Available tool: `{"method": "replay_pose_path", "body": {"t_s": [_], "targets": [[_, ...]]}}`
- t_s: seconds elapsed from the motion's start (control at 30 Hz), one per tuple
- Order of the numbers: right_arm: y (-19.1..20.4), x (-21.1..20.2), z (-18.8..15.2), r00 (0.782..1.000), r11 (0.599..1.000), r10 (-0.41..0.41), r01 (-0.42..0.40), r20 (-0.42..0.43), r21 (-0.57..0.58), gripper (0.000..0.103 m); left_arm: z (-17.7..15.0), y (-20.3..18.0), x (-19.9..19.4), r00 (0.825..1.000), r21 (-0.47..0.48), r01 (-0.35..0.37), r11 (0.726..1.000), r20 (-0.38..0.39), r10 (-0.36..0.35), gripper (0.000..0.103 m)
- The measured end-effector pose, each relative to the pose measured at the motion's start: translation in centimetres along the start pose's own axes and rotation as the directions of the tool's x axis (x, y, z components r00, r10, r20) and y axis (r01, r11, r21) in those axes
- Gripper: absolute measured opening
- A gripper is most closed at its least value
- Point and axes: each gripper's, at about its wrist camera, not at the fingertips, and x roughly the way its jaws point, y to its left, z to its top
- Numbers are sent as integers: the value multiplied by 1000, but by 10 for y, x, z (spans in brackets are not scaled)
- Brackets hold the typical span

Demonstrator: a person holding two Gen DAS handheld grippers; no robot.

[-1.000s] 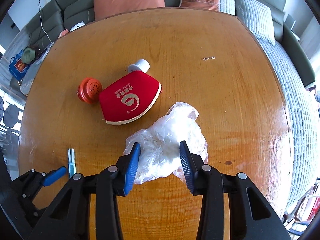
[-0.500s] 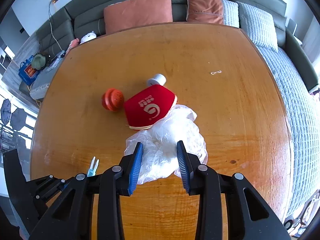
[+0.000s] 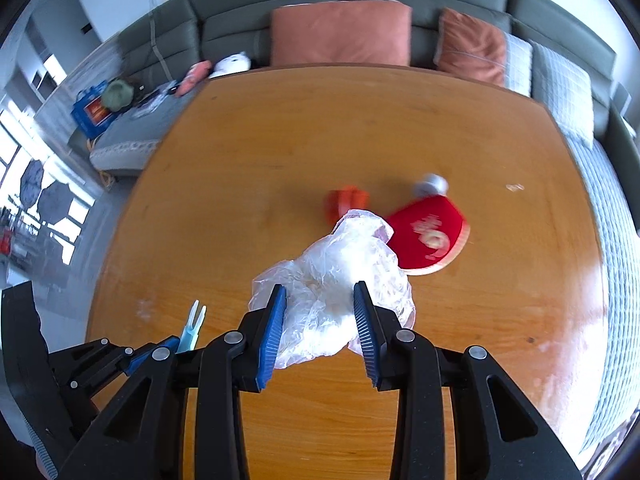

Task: Collect trash
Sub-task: 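Carry clip and plastic bag to the bin and open both grippers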

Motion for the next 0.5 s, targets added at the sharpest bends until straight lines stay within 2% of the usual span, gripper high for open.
{"method": "replay_pose_path", "body": {"t_s": [0.23,0.5], "targets": [[74,6,10,999,996,32,-32,-3,-89,36,-18,46,-26,999,-71,-26,997,28,28,17],[167,18,15,997,978,71,-75,-24,-197,36,-44,120,-46,997,-176,-65,982,39,73,17]]}}
